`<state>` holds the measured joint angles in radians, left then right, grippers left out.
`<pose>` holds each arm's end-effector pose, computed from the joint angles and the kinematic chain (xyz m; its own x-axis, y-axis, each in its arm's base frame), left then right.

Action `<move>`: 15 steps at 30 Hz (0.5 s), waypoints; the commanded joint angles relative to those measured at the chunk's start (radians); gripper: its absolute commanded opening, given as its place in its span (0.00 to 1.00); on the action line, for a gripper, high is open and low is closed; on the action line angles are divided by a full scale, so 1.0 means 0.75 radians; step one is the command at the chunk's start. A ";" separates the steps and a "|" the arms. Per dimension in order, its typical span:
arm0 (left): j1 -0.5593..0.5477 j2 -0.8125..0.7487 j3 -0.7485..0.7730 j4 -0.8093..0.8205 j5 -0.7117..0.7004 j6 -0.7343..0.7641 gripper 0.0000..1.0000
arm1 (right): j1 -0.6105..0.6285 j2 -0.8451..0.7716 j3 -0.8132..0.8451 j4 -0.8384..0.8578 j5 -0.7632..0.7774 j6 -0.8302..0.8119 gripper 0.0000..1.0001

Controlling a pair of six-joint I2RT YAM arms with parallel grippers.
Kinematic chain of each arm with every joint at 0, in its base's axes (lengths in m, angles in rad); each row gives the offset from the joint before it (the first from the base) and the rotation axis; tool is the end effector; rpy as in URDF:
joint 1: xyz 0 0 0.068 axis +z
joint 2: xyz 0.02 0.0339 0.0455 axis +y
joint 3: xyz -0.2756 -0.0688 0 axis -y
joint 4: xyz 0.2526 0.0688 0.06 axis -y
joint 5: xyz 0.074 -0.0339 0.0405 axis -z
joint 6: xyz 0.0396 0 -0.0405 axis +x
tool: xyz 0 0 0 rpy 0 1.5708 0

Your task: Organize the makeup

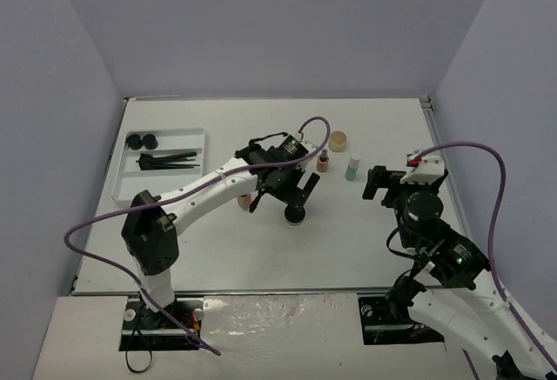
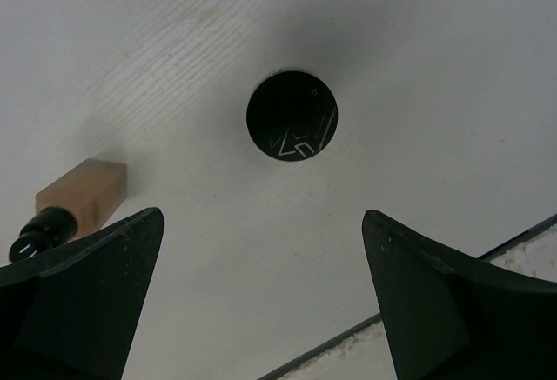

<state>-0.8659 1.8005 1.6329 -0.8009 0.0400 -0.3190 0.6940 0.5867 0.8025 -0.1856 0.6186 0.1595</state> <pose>0.2620 -0.3104 0.3053 -0.7503 0.3984 -0.5276 0.5692 0.7952 -0.2090 0.1151 0.0659 0.3820 0.0109 0.1774 -0.9841 -0.0783 0.9813 0.1760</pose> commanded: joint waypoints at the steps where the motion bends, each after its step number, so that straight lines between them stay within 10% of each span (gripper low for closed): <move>1: -0.050 0.171 0.155 0.009 -0.041 -0.004 0.97 | -0.005 -0.050 -0.007 -0.028 0.171 0.084 1.00; 15: -0.058 0.428 0.196 0.047 -0.041 -0.036 0.91 | -0.005 -0.089 -0.029 -0.061 0.084 0.090 1.00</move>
<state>-0.9089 2.1517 1.7260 -0.7859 0.0255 -0.3257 0.6933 0.5185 0.7791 -0.2719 0.6801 0.2134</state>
